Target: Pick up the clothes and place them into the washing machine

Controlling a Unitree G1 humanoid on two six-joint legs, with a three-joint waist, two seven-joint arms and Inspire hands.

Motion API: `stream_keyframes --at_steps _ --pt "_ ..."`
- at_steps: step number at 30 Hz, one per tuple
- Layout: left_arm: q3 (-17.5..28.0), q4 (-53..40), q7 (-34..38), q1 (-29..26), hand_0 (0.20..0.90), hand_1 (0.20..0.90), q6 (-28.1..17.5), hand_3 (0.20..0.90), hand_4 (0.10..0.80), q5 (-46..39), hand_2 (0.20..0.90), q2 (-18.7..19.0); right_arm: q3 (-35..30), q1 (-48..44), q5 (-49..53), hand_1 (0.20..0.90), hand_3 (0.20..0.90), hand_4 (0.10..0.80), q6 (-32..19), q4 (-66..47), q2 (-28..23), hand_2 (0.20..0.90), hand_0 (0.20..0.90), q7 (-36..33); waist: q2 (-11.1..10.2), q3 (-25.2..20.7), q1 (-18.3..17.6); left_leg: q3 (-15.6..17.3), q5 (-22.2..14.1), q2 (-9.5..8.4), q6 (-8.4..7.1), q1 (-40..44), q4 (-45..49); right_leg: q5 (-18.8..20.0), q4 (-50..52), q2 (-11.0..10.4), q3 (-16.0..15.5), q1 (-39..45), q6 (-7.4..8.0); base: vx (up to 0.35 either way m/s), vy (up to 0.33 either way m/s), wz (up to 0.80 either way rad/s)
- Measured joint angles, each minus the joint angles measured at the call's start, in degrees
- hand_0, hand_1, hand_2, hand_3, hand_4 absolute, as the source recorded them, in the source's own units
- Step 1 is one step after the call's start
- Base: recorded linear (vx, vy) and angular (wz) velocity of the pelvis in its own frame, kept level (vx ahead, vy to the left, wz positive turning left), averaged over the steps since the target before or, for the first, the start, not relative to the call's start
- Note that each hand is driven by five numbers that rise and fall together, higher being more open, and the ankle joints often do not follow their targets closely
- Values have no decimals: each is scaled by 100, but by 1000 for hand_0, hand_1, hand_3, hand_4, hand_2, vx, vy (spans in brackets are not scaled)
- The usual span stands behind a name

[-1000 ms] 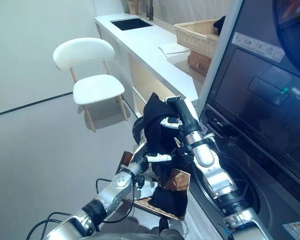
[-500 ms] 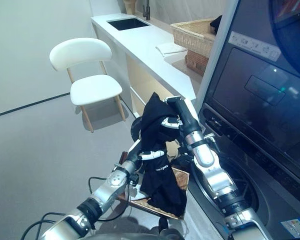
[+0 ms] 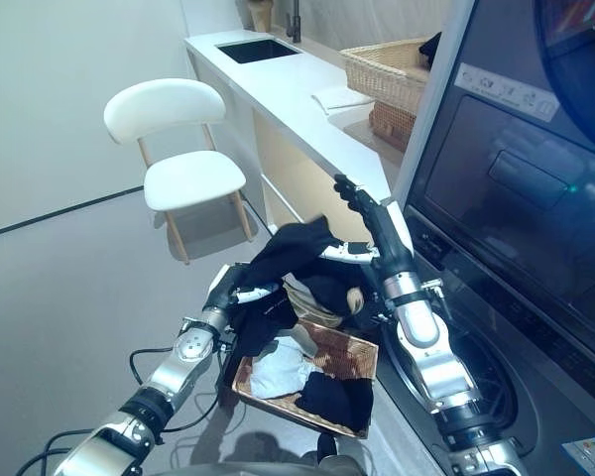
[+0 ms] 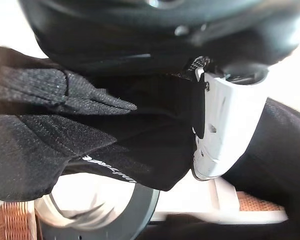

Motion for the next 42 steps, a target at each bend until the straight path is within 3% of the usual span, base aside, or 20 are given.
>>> stream_keyframes --at_steps 12,21,33,42 --pt "142 -150 -9 9 200 200 0 200 300 117 200 94 -36 59 -112 900 900 800 0 76 2 900 900 96 11 -7 -4 1 -1 4 -1 -2 0 -2 -4 0 -9 -2 -2 0 0 0" --pt "218 -541 -21 -26 200 200 3 200 300 96 200 194 0 151 -367 900 900 800 170 1241 249 900 900 131 26 -3 -19 1 -2 11 -3 -9 9 -8 -6 1 -36 -7 -8 0 0 0" --pt "218 -550 0 -210 200 200 3 200 300 -128 200 119 784 351 -199 900 900 800 272 2099 385 900 900 626 72 -7 -14 12 -7 48 -19 -6 26 -20 -6 33 -76 0 -25 -1 -8 1" --pt "183 -551 -21 -215 200 200 3 200 300 -250 200 1 1198 208 -95 900 900 800 265 2635 489 900 900 628 131 10 25 -7 -9 65 -22 -16 26 -31 -11 41 -103 3 -41 3 0 3"
